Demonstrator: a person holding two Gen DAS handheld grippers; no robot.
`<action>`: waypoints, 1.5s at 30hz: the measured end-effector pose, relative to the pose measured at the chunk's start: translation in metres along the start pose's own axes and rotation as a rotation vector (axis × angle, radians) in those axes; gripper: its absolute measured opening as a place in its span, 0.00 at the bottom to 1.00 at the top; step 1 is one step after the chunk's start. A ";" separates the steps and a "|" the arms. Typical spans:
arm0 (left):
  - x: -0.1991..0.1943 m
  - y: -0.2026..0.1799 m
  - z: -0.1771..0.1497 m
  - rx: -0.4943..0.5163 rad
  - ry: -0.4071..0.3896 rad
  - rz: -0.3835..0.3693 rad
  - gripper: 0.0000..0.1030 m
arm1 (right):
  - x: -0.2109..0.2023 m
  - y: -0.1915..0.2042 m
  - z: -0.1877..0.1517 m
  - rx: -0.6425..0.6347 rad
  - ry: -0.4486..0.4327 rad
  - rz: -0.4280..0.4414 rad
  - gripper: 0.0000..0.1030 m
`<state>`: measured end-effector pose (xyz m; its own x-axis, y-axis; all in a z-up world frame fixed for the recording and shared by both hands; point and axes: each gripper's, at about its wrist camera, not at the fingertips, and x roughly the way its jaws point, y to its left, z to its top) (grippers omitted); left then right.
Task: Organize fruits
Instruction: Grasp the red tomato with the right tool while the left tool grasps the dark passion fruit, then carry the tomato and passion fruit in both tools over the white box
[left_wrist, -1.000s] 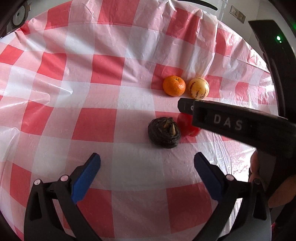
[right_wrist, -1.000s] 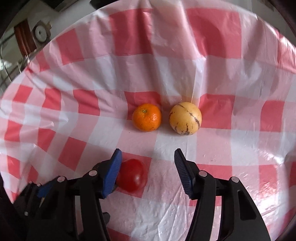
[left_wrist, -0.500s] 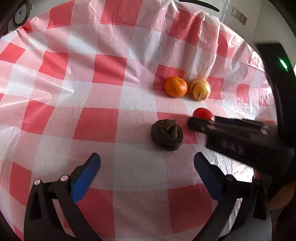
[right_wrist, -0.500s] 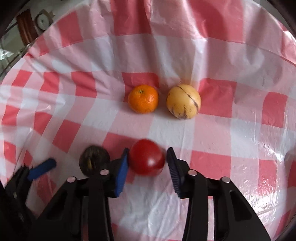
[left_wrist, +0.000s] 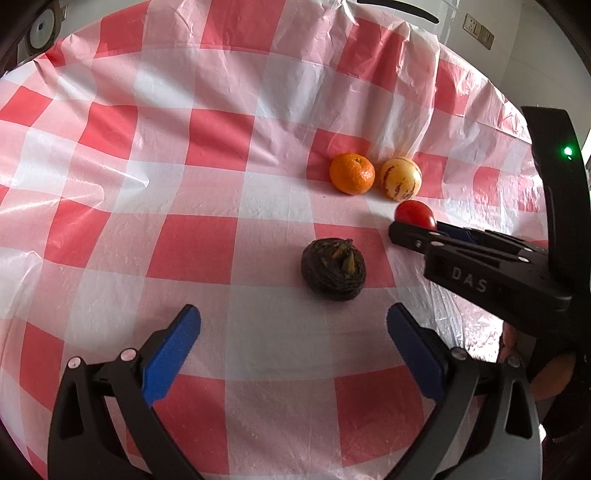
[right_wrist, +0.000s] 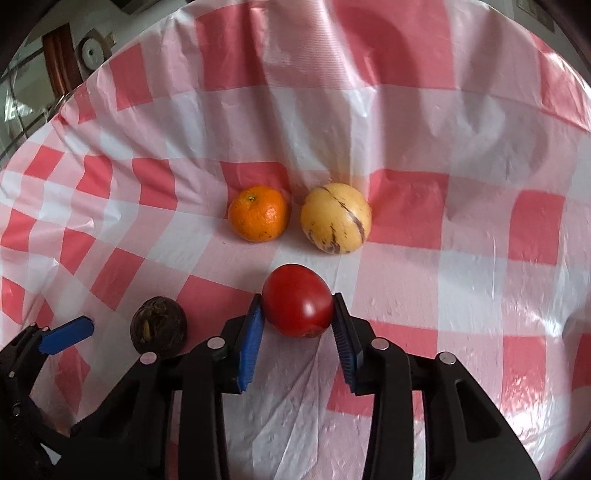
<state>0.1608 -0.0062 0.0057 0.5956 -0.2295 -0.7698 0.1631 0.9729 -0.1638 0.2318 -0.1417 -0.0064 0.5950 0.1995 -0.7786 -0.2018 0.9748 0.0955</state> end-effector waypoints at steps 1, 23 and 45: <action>0.000 0.000 0.000 0.000 0.000 0.000 0.98 | 0.002 0.003 0.000 -0.002 -0.005 0.000 0.39; 0.022 -0.027 0.025 -0.001 -0.004 0.072 0.75 | -0.056 -0.062 -0.032 0.299 -0.143 0.110 0.34; -0.069 0.008 -0.030 -0.144 -0.224 0.165 0.40 | -0.068 -0.082 -0.044 0.386 -0.244 0.217 0.34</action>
<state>0.0971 0.0183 0.0394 0.7659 -0.0526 -0.6408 -0.0538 0.9879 -0.1455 0.1735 -0.2393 0.0115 0.7447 0.3748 -0.5522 -0.0663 0.8649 0.4976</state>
